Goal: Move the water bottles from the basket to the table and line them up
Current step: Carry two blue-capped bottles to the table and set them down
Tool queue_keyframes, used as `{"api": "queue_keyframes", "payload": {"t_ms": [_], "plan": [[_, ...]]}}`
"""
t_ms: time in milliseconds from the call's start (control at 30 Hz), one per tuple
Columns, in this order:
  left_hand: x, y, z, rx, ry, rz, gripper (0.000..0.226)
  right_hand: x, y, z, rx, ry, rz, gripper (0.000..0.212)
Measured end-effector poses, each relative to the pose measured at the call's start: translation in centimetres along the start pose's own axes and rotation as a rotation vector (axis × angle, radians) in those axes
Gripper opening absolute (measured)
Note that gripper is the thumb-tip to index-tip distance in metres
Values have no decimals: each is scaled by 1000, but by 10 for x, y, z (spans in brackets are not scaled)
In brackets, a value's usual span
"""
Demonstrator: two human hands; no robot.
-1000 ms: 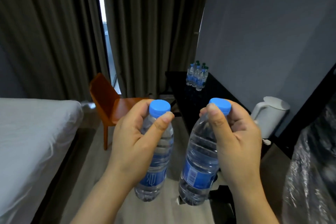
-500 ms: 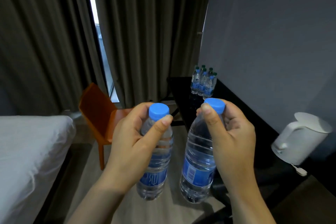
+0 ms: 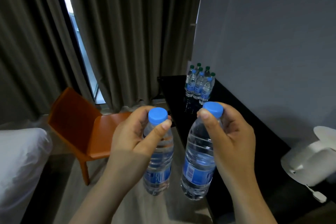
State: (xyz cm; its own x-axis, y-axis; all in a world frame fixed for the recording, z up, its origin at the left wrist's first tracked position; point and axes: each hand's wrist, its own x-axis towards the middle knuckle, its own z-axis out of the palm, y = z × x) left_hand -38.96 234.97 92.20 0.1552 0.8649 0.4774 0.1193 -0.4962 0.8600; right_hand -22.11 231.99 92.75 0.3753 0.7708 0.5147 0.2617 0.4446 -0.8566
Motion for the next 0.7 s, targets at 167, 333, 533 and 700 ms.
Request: {"api": "queue_keyframes", "payload": {"t_ms": [167, 333, 533, 700], "plan": [[60, -48, -3, -82, -51, -20, 23, 46, 37, 29, -65, 48, 15, 21], [131, -96, -11, -150, -132, -38, 23, 96, 74, 62, -116, 96, 41, 19], [203, -150, -7, -129, -200, -73, 29, 136, 120, 88, -121, 183, 92, 23], [243, -189, 6, -156, -269, -152, 22, 166, 158, 98, -141, 183, 183, 20]]}}
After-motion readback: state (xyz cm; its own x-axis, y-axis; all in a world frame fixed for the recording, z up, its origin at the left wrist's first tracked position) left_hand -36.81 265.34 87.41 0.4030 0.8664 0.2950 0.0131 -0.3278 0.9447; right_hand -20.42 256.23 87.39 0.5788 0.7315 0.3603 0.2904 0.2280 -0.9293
